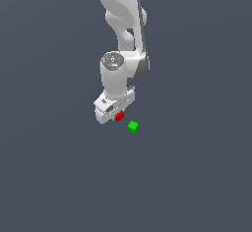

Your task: Stack the red cube on top of the green cube.

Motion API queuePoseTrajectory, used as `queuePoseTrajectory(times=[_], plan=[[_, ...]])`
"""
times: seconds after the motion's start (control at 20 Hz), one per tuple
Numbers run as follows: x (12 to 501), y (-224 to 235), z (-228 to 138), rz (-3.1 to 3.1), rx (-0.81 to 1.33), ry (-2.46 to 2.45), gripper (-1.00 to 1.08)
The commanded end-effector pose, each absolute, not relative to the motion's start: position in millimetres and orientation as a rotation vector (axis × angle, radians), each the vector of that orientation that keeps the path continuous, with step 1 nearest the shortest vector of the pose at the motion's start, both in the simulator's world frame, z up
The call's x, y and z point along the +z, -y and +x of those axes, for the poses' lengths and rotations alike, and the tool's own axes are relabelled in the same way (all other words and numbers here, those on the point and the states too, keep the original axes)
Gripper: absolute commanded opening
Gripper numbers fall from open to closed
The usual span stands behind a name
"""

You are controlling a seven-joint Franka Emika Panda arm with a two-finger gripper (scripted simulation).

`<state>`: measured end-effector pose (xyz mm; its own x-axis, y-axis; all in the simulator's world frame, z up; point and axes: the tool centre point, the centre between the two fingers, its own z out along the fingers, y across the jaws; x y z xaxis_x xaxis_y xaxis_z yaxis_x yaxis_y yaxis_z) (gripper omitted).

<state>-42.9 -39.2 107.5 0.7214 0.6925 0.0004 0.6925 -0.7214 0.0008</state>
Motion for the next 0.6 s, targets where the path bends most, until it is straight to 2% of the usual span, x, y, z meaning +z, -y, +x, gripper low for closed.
queuePoseTrajectory(times=[0.0, 0.55], plan=[[101, 27, -40, 2.914, 0.001, -1.174, -1.0], [67, -30, -27, 2.914, 0.0, -1.174, -1.0]])
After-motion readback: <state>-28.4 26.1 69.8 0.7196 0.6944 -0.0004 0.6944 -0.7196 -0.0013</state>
